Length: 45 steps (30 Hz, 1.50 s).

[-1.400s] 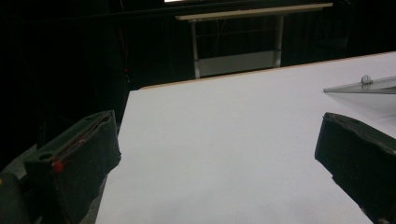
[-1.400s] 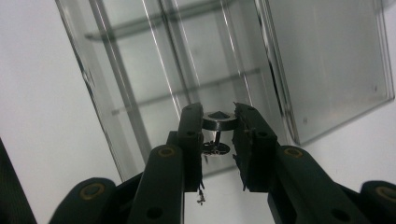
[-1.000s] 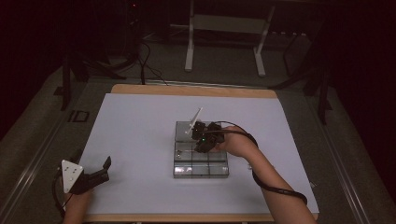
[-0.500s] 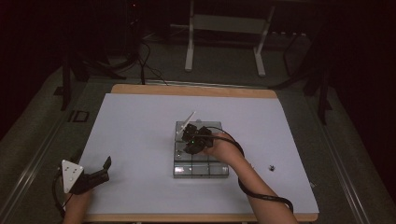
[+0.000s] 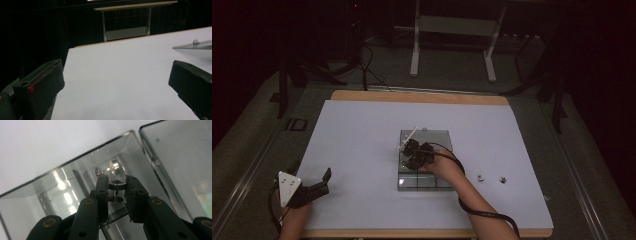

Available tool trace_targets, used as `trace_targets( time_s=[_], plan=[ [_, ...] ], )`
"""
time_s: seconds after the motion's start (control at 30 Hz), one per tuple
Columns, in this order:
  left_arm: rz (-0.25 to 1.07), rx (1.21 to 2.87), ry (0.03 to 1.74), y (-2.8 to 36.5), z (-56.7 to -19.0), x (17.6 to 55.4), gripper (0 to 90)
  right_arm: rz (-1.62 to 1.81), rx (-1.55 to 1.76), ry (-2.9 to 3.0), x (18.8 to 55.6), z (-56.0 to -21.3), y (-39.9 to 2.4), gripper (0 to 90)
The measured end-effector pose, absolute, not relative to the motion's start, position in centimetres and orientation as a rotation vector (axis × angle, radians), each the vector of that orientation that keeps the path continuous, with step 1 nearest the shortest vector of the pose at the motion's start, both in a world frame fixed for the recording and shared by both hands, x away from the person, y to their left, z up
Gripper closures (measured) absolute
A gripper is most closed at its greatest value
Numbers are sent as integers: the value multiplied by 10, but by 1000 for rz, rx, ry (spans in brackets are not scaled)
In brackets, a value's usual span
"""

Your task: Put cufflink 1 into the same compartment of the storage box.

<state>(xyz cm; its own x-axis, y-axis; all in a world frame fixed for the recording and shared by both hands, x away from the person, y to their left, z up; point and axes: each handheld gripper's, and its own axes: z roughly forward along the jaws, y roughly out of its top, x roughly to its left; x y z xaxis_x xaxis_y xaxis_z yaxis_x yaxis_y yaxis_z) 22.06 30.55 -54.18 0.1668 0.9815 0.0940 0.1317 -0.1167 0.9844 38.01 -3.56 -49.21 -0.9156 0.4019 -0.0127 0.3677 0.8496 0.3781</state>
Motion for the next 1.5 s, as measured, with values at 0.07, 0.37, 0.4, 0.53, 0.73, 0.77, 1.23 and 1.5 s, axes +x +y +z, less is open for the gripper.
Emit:
trace_targets(
  time_s=[0.07,0.37,0.4,0.53,0.73,0.77,1.23,1.5],
  plan=[
    [1095,1463,1137,305,-542,221,10,546,609,2937,381,-496,-34,728],
    [1096,1465,1137,305,-542,221,10,494,625,2966,383,-501,-30,690],
    [1096,1465,1138,305,-542,221,10,487,612,2966,384,-500,-30,687],
    [1095,1464,1137,305,-542,221,10,472,566,2957,384,-490,-29,652],
    [1093,1465,1138,305,-542,221,10,457,516,2993,385,-471,-34,607],
    [1094,1465,1138,305,-542,221,10,448,507,3001,385,-469,-35,595],
    [1097,1465,1140,305,-542,221,10,357,310,3049,369,-440,-66,584],
    [1094,1464,1142,305,-542,221,10,351,225,3048,357,-428,-87,585]
  ],
)
